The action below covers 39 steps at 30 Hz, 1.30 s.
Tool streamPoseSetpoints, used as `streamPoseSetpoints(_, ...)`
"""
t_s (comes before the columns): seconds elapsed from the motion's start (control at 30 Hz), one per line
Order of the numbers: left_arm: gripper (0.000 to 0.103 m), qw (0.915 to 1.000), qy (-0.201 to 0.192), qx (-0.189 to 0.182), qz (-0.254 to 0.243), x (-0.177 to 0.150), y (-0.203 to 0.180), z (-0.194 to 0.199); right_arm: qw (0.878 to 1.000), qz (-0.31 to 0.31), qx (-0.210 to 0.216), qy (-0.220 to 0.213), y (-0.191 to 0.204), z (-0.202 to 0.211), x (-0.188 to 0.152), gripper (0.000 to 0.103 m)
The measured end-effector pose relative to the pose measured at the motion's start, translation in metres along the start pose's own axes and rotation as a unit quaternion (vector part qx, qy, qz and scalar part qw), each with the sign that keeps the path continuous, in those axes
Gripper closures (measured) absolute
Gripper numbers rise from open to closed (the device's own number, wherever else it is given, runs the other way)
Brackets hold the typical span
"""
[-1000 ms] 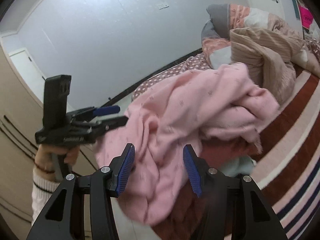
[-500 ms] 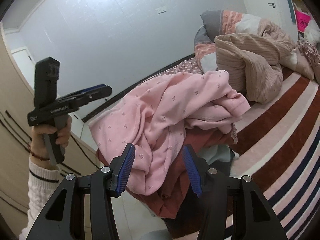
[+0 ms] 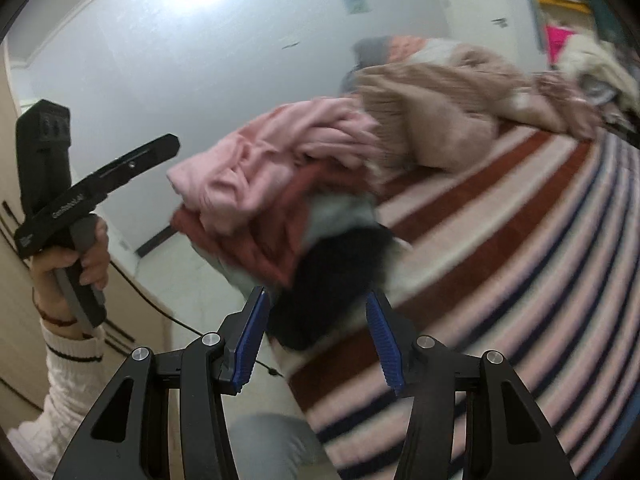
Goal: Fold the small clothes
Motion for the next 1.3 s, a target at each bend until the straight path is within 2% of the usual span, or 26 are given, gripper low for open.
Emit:
streamPoseSetpoints(0.1,0.027,0.9992,-0.037,-0.013,-0.012,-0.017,-0.052,0.016,0.998,-0.008,-0.058,-0.036,-0.017,0.059,-0.047,0.057)
streamPoseSetpoints(0.13,0.024,0.9985,-0.050,-0.013,-0.016,-0.023,-0.069,0.022,0.995,-0.006,-0.082,-0.048,-0.020,0.077,-0.061,0.055)
streamPoseSetpoints(0.2,0.019,0.9964,-0.079,-0.019,-0.024,-0.035,-0.106,0.032,0.988,-0.003,-0.138,-0.075,-0.027,0.114,-0.091,0.047)
streamPoseSetpoints(0.27,0.015,0.9943,-0.097,-0.039,-0.023,-0.047,-0.140,0.039,0.976,-0.003,-0.193,-0.104,-0.033,0.151,-0.122,0.037)
streamPoseSetpoints(0.3,0.013,0.9931,-0.104,-0.050,-0.020,-0.054,-0.156,0.042,0.970,-0.005,-0.215,-0.116,-0.035,0.165,-0.133,0.036)
streamPoseSetpoints(0.37,0.006,0.9913,-0.115,-0.062,-0.020,-0.064,-0.184,0.045,0.957,-0.011,-0.253,-0.140,-0.039,0.194,-0.156,0.026)
streamPoseSetpoints(0.57,0.001,0.9871,-0.131,-0.091,-0.016,-0.090,-0.245,0.048,0.924,0.000,-0.330,-0.190,-0.038,0.244,-0.199,0.006)
streamPoseSetpoints(0.67,0.001,0.9864,-0.134,-0.093,-0.017,-0.097,-0.264,0.048,0.915,0.008,-0.347,-0.204,-0.036,0.255,-0.209,0.002)
streamPoseSetpoints(0.8,0.001,0.9869,-0.130,-0.092,-0.024,-0.102,-0.285,0.045,0.913,-0.008,-0.347,-0.213,-0.043,0.264,-0.217,0.002)
streamPoseSetpoints(1.3,0.001,0.9879,-0.119,-0.094,-0.032,-0.107,-0.295,0.029,0.909,-0.036,-0.351,-0.223,-0.057,0.273,-0.229,0.002)
Point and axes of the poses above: each gripper's, at about its wrist camera, not at the fingertips, and z roughly against the way its jaws point, y to its left, x to its top, the point moved 2 cm from there along -z, roughly the way its jaws point, and after that the axes turned 1 degree about z, right-handed, at the moved point
